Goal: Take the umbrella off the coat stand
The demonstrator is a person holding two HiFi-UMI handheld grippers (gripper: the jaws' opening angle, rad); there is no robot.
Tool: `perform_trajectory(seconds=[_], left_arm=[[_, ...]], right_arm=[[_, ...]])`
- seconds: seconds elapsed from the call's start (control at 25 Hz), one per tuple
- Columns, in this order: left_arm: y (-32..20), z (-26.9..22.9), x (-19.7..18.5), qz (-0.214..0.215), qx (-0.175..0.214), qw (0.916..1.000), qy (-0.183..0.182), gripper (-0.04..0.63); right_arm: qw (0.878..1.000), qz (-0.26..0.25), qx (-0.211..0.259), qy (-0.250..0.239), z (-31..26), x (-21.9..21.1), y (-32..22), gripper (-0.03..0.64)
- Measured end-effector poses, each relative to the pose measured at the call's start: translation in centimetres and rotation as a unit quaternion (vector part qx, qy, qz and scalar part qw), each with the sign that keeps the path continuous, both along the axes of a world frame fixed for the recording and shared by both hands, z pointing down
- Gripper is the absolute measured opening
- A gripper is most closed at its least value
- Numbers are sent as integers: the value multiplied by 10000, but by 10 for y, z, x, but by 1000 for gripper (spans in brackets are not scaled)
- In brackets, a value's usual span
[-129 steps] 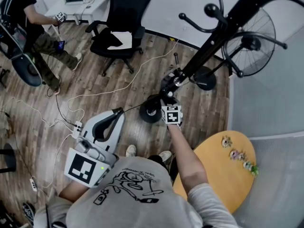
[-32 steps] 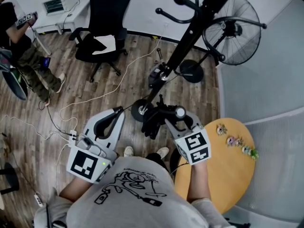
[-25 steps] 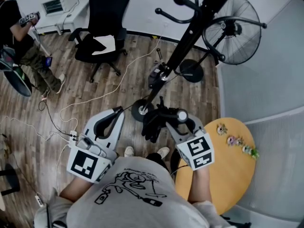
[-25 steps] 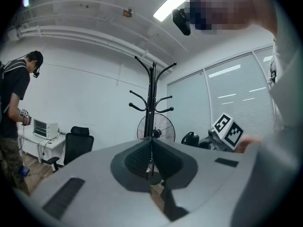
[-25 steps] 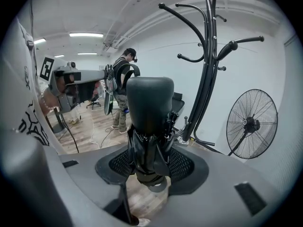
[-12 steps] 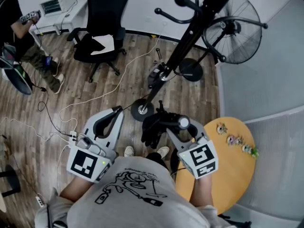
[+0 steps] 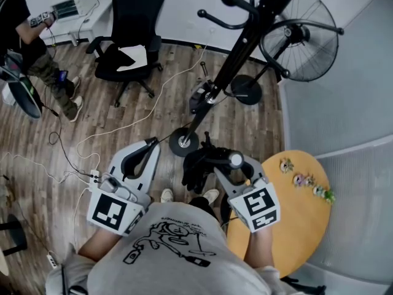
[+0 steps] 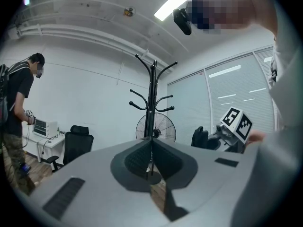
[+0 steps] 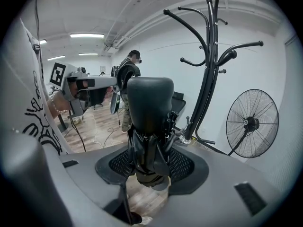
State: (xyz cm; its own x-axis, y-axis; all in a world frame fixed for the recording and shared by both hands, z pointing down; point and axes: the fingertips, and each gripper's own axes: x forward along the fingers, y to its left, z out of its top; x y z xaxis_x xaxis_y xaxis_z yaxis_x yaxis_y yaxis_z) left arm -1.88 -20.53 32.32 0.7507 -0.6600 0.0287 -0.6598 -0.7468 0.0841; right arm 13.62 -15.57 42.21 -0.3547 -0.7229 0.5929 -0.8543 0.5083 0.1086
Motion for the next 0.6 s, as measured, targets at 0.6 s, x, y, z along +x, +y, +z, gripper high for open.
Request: perform_trajectory(seconds=[0.6], left_arm=[[4, 0, 0, 0, -10, 10000, 39, 9]], right_arm=[[10000, 20, 78, -28, -5, -2, 1, 209]])
